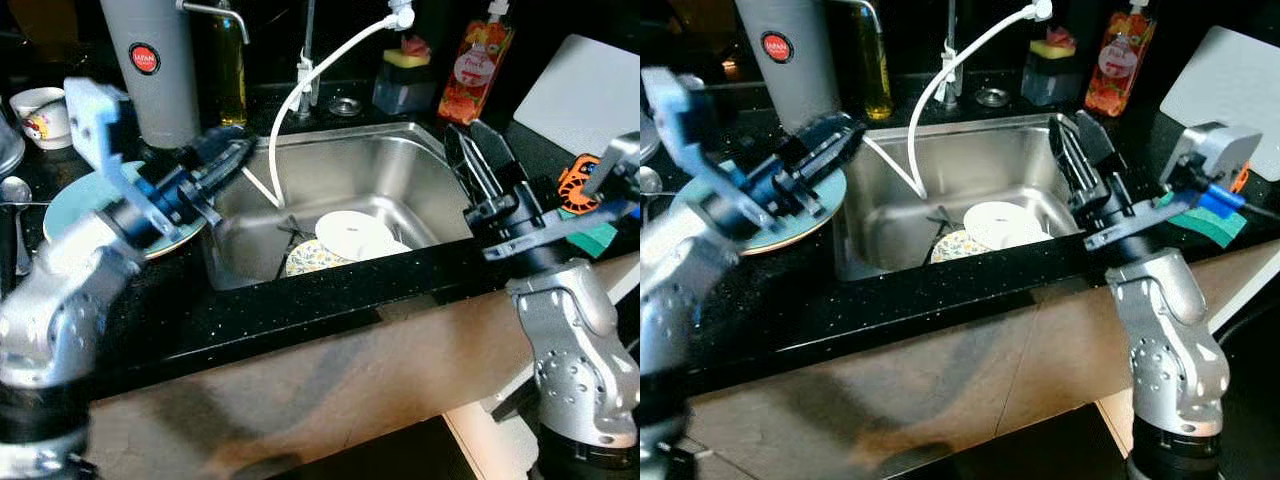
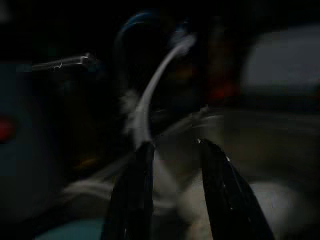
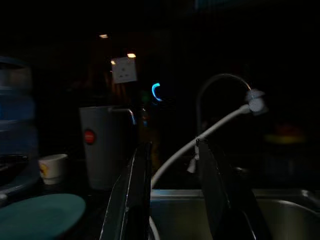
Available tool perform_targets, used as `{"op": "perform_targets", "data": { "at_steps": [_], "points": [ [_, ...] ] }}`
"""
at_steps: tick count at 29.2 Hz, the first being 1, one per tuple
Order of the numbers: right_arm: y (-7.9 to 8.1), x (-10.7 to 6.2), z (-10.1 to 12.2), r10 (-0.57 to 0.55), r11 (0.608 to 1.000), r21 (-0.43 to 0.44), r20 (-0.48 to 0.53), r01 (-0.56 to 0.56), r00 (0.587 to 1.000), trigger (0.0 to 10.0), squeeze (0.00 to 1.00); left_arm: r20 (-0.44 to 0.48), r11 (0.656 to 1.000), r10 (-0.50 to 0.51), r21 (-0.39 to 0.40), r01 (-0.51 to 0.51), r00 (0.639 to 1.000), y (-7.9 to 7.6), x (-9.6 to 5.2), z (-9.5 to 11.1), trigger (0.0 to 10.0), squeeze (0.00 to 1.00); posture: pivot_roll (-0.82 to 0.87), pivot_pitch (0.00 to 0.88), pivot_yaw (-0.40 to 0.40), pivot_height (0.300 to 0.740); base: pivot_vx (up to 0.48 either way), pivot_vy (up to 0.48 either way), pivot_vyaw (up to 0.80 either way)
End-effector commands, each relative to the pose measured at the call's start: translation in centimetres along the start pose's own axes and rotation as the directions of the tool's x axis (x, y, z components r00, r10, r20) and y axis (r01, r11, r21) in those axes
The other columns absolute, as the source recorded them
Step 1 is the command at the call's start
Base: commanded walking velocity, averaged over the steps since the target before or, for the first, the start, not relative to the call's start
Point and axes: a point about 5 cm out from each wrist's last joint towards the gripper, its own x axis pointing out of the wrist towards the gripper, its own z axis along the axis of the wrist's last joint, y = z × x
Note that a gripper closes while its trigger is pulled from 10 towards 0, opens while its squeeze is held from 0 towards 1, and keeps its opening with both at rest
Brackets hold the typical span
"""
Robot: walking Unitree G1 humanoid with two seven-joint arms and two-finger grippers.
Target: Kitchen organization
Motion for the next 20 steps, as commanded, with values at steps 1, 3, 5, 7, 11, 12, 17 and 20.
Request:
{"op": "perform_targets", "data": {
  "at_steps": [1, 3, 5, 7, 11, 12, 17, 20],
  "points": [
    [-0.1, 0.0, -0.4, -0.017, 1.000, -0.003, -0.009, 0.017, 1.000, 10.0, 0.00, -0.079, 0.991, 0.022, 0.135, -0.011, 0.997, 0.8, -0.1, -0.5, 10.0, 0.00, 0.06, 0.008, -0.044, 0.740, 0.000, 0.000, 0.00],
    [-0.2, 0.0, -0.7, -0.006, 1.000, 0.015, -0.028, 0.007, 1.000, 10.0, 0.00, -0.202, 0.956, -0.035, 0.278, 0.091, 0.979, 2.5, -1.7, 0.1, 10.0, 0.00, 0.07, 0.011, -0.045, 0.740, 0.000, 0.000, 0.00],
    [-0.2, 0.0, -0.9, 0.003, 1.000, 0.027, -0.042, -0.002, 0.999, 10.0, 0.00, -0.328, 0.904, -0.133, 0.346, 0.250, 0.935, 3.3, -3.7, 0.7, 10.0, 0.00, 0.09, 0.013, -0.046, 0.740, 0.000, 0.000, 0.00],
    [-0.5, 0.1, -1.2, -0.004, 0.999, 0.044, -0.051, 0.006, 0.999, 10.0, 0.00, -0.520, 0.816, -0.224, 0.362, 0.450, 0.824, 4.1, -6.7, 0.1, 10.0, 0.00, 0.09, 0.013, -0.046, 0.740, 0.000, 0.000, 0.00],
    [-0.3, 0.3, -1.5, 0.005, 0.998, 0.069, -0.056, -0.001, 0.998, 10.0, 0.00, -0.677, 0.719, -0.183, 0.402, 0.566, 0.713, 5.5, -8.1, -1.2, 10.0, 0.00, 0.11, 0.013, -0.045, 0.740, 0.000, 0.000, 0.00],
    [0.0, 0.6, -1.7, 0.012, 0.997, 0.076, -0.055, -0.008, 0.998, 10.0, 0.00, -0.698, 0.699, -0.169, 0.413, 0.583, 0.696, 5.9, -8.1, -1.6, 10.0, 0.00, 0.11, 0.013, -0.045, 0.740, 0.000, 0.000, 0.00],
    [1.4, 1.3, -3.3, 0.022, 0.990, 0.138, -0.063, -0.014, 0.998, 10.0, 0.00, -0.725, 0.641, -0.259, 0.365, 0.675, 0.638, 5.4, -7.3, -2.1, 10.0, 0.00, 0.11, 0.000, -0.023, 0.740, 0.000, 0.000, 0.00],
    [2.6, 1.5, -4.3, 0.033, 0.984, 0.175, -0.069, -0.021, 0.997, 10.0, 0.00, -0.735, 0.617, -0.255, 0.376, 0.691, 0.628, 5.9, -6.9, -2.1, 10.0, 0.00, 0.11, 0.000, -0.011, 0.740, 0.000, 0.000, 0.00]
  ]
}}
